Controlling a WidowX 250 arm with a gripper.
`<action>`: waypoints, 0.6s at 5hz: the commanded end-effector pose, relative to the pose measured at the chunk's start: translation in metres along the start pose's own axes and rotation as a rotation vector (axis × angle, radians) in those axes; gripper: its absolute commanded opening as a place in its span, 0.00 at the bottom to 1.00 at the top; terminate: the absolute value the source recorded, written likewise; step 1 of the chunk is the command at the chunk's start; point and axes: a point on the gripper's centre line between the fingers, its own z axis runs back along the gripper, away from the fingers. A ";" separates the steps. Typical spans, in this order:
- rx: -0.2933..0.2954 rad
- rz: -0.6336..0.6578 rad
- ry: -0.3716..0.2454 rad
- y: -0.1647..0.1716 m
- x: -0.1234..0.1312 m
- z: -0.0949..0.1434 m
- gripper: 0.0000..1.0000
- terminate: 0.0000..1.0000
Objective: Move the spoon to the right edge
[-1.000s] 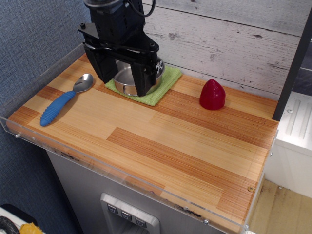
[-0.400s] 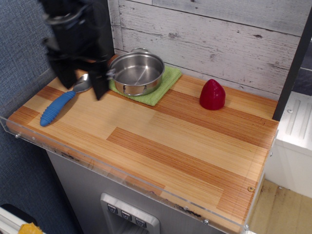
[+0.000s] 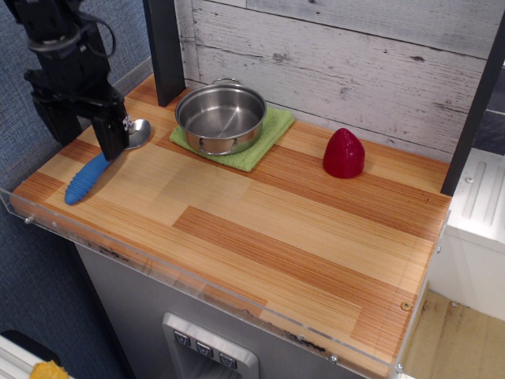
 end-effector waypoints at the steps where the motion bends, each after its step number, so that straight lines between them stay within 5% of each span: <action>1: 0.033 -0.022 -0.013 0.009 0.003 -0.004 1.00 0.00; 3: 0.061 -0.046 -0.011 0.031 -0.001 -0.026 1.00 0.00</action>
